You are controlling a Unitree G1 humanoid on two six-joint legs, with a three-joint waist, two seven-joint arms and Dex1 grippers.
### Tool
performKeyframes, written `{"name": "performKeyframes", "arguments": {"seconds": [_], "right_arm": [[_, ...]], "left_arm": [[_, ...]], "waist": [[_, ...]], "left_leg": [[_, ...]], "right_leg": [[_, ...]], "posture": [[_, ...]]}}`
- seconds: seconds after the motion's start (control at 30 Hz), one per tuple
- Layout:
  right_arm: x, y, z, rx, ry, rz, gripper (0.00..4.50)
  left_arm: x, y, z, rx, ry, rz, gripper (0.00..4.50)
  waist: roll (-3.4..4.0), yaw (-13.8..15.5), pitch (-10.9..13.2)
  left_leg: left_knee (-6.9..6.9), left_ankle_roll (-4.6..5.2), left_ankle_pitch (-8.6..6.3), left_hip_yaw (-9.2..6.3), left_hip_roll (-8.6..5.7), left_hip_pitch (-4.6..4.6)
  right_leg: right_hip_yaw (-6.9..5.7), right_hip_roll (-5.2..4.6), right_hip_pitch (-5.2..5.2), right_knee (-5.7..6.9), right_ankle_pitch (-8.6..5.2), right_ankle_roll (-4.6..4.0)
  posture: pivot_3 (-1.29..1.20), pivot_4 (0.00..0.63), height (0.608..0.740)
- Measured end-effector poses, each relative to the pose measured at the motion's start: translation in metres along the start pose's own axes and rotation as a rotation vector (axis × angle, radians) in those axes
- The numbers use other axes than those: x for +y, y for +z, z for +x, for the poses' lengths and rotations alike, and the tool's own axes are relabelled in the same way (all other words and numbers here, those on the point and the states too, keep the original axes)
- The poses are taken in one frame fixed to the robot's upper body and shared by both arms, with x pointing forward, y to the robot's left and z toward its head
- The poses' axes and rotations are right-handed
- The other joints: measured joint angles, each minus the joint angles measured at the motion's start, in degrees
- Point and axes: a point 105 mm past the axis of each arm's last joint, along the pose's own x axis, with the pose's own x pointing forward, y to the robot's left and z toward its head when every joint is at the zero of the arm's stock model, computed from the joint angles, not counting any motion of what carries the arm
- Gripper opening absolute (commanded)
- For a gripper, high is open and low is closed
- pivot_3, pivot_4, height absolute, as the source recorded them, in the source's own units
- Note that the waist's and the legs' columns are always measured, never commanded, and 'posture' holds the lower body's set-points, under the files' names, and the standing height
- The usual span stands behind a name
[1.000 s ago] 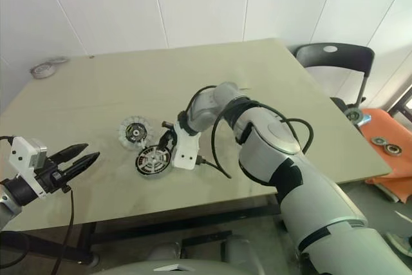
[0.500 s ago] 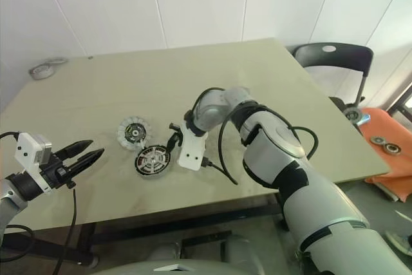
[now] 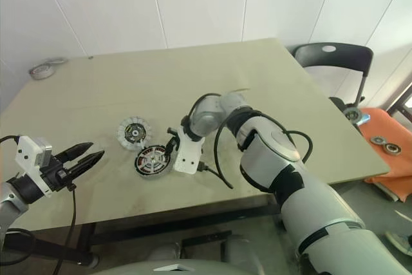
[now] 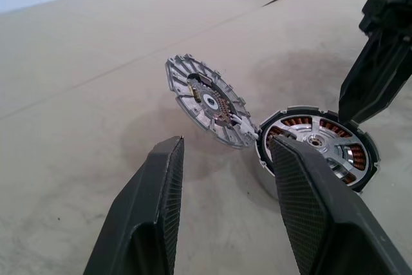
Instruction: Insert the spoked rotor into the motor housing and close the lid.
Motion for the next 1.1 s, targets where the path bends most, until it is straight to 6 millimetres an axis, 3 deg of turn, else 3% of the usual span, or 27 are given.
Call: {"name": "performKeyframes", "arguments": {"seconds": [0.2, 0.3, 0.4, 0.43, 0.9, 1.1], "right_arm": [[0.001, -0.001, 0.001, 0.006, 0.005, 0.002, 1.89], [0.001, -0.001, 0.001, 0.006, 0.002, 0.002, 1.32], [-0.001, 0.000, 0.002, 0.004, -0.008, -0.004, 0.30], [0.001, 0.000, 0.002, 0.005, 0.005, -0.005, 0.15], [-0.006, 0.004, 0.008, -0.006, 0.001, -0.010, 0.08], [-0.023, 0.002, 0.007, -0.019, 0.052, 0.196, 0.08]], "left_arm": [[-0.001, -0.002, -0.002, 0.010, 0.007, -0.002, 2.26], [-0.001, -0.002, -0.002, 0.010, 0.009, -0.002, 2.26], [0.000, -0.002, -0.002, 0.010, 0.011, -0.002, 2.26], [0.000, -0.002, -0.002, 0.009, 0.012, -0.002, 2.26], [0.001, 0.003, 0.000, -0.010, 0.009, 0.008, 2.26], [0.001, 0.006, 0.004, -0.024, 0.000, 0.014, 2.26]], "waist": [[0.00, -0.01, 0.00], [0.00, -0.01, 0.00], [-0.01, -0.01, -0.01], [-0.04, 0.00, -0.03], [-0.02, -0.13, -0.01], [-0.02, -0.02, 0.00]], "left_leg": [[-0.01, 0.00, 0.00, 0.00, 0.00, 0.01], [0.00, 0.00, 0.00, 0.00, 0.00, 0.01], [-0.02, 0.00, 0.00, 0.00, 0.00, 0.03], [-0.02, 0.00, 0.00, 0.00, 0.00, 0.04], [-0.05, 0.00, 0.00, 0.00, 0.05, 0.06], [0.00, 0.00, 0.00, -0.02, 0.03, 0.05]], "right_leg": [[0.00, 0.01, 0.00, 0.00, 0.00, -0.01], [0.00, 0.01, 0.01, 0.00, -0.01, -0.01], [0.00, 0.00, 0.01, 0.00, -0.01, -0.01], [0.00, 0.01, 0.02, 0.00, -0.01, -0.01], [0.01, 0.06, -0.01, 0.04, -0.01, -0.02], [-0.03, 0.04, 0.05, 0.03, 0.00, 0.00]], "posture": [[0.00, 0.000, 0.740], [0.00, 0.000, 0.740], [0.00, 0.000, 0.740], [0.00, 0.000, 0.740], [0.00, 0.000, 0.740], [0.00, 0.000, 0.740]]}}
